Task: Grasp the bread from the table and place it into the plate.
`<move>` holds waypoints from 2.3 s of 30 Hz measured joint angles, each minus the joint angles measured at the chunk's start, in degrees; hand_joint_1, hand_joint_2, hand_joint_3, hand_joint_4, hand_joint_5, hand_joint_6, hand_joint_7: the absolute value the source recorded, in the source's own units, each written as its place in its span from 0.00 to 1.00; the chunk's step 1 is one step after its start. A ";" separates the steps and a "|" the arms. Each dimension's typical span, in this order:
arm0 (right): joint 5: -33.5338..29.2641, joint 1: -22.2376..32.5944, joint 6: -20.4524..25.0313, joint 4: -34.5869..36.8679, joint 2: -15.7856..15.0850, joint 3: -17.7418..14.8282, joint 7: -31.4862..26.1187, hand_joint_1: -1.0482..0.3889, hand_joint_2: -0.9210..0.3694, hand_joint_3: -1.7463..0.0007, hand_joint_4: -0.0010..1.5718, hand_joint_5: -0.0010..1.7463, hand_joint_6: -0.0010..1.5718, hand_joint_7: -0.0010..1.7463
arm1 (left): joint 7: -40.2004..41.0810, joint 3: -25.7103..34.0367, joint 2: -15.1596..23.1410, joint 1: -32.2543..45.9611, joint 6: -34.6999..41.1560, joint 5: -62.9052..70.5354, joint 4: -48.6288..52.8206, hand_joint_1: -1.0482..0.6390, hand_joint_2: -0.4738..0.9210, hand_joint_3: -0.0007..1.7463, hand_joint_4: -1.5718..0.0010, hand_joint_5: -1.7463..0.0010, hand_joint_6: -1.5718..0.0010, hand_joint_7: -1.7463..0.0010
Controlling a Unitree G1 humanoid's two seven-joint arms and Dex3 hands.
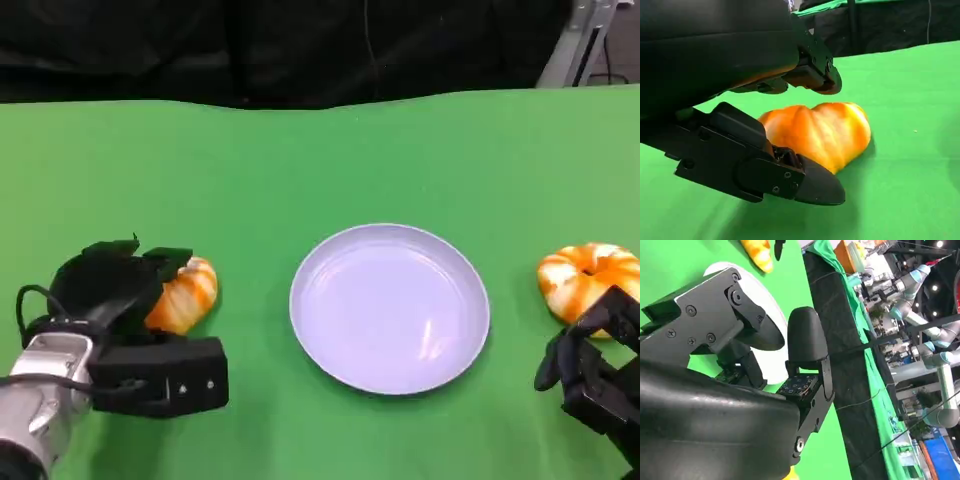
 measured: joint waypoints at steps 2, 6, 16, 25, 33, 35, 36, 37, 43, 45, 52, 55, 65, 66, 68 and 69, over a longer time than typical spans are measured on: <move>0.00 0.00 0.00 0.00 0.00 0.00 -0.02 0.69 0.36 0.24 0.56 1.00 0.49 0.92 | 0.03 -0.93 -0.02 -0.32 0.05 -1.31 1.12 0.10 1.00 0.11 0.79 0.99 0.74 1.00; -0.15 0.00 0.00 0.00 0.00 -0.01 -0.40 0.70 0.36 0.23 0.56 1.00 0.49 0.92 | -0.15 -2.00 -0.23 -1.02 0.31 -3.80 3.32 0.13 1.00 0.11 0.76 0.98 0.73 0.99; -0.13 0.00 -0.01 0.00 0.00 0.01 -0.41 0.69 0.36 0.23 0.56 1.00 0.48 0.92 | 0.86 -4.95 -0.40 -2.85 0.17 -6.53 7.46 0.22 1.00 0.13 0.65 0.96 0.66 0.98; -0.13 0.02 -0.01 -0.12 0.00 0.06 -0.41 0.70 0.35 0.23 0.56 1.00 0.48 0.92 | 3.01 -5.99 -2.40 -5.33 -0.03 -8.99 12.44 0.45 1.00 0.20 0.48 0.96 0.49 0.96; -0.14 0.04 0.00 -0.24 0.00 0.05 -0.50 0.69 0.35 0.24 0.56 1.00 0.48 0.93 | 6.35 -5.44 -3.51 -5.81 -0.94 -12.81 14.36 0.53 1.00 0.21 0.55 0.06 0.52 0.30; -0.14 0.04 0.00 -0.25 0.00 0.05 -0.50 0.70 0.34 0.24 0.56 1.00 0.48 0.93 | 7.40 -5.45 -3.54 -6.05 -0.95 -13.13 14.31 0.54 1.00 0.23 0.55 0.01 0.61 0.08; -0.14 0.05 0.00 -0.25 0.00 0.05 -0.49 0.70 0.35 0.24 0.56 1.00 0.48 0.93 | 8.15 -5.46 -3.55 -6.05 -1.03 -13.22 14.30 0.54 1.00 0.23 0.55 0.01 0.64 0.03; -0.14 0.05 0.00 -0.25 0.00 0.04 -0.50 0.69 0.35 0.24 0.56 1.00 0.48 0.93 | 8.84 -5.46 -3.55 -6.05 -1.26 -13.29 14.30 0.54 1.00 0.24 0.56 0.00 0.66 0.02; -0.09 0.06 0.00 -0.44 0.00 0.04 -0.43 0.69 0.35 0.25 0.56 1.00 0.47 0.92 | 10.13 -5.45 -3.49 -5.91 -2.70 -13.73 13.92 0.54 1.00 0.27 0.56 0.00 0.69 0.00; -0.07 0.06 0.00 -0.43 0.00 0.02 -0.28 0.69 0.35 0.25 0.56 1.00 0.47 0.92 | 10.26 -5.43 -3.36 -5.50 -3.65 -14.33 13.35 0.54 0.99 0.27 0.56 0.00 0.68 0.00; -0.08 0.05 0.00 -0.43 0.00 0.02 -0.30 0.69 0.35 0.25 0.56 1.00 0.48 0.92 | 11.57 -4.97 -2.66 -3.74 -5.58 -14.66 7.59 0.54 0.98 0.27 0.57 0.00 0.66 0.00; -0.05 0.05 0.00 -0.41 0.00 0.00 -0.22 0.69 0.34 0.25 0.56 1.00 0.48 0.92 | 11.93 -4.27 -2.28 -3.01 -6.04 -14.99 3.16 0.54 0.98 0.28 0.58 0.00 0.65 0.00; 0.00 0.00 -0.01 -0.20 -0.01 -0.07 -0.03 0.69 0.34 0.25 0.56 1.00 0.48 0.92 | 8.71 -3.66 -1.43 0.63 -4.87 -13.29 -15.35 0.56 0.87 0.37 0.57 0.00 0.62 0.00; -0.01 -0.01 -0.02 -0.11 -0.01 -0.07 0.00 0.69 0.34 0.25 0.56 1.00 0.48 0.92 | 8.26 -3.70 -1.44 0.82 -4.58 -12.87 -16.93 0.56 0.86 0.37 0.58 0.00 0.62 0.00; -0.03 -0.01 -0.02 -0.08 -0.01 -0.07 -0.01 0.69 0.34 0.25 0.56 1.00 0.48 0.92 | 7.57 -3.85 -1.72 0.88 -4.16 -12.54 -18.71 0.56 0.86 0.37 0.57 0.00 0.62 0.00; -0.03 -0.01 -0.02 -0.07 -0.01 -0.08 -0.01 0.69 0.34 0.25 0.56 1.00 0.48 0.92 | 7.27 -4.01 -2.07 0.88 -4.09 -12.40 -19.30 0.56 0.86 0.37 0.57 0.00 0.62 0.00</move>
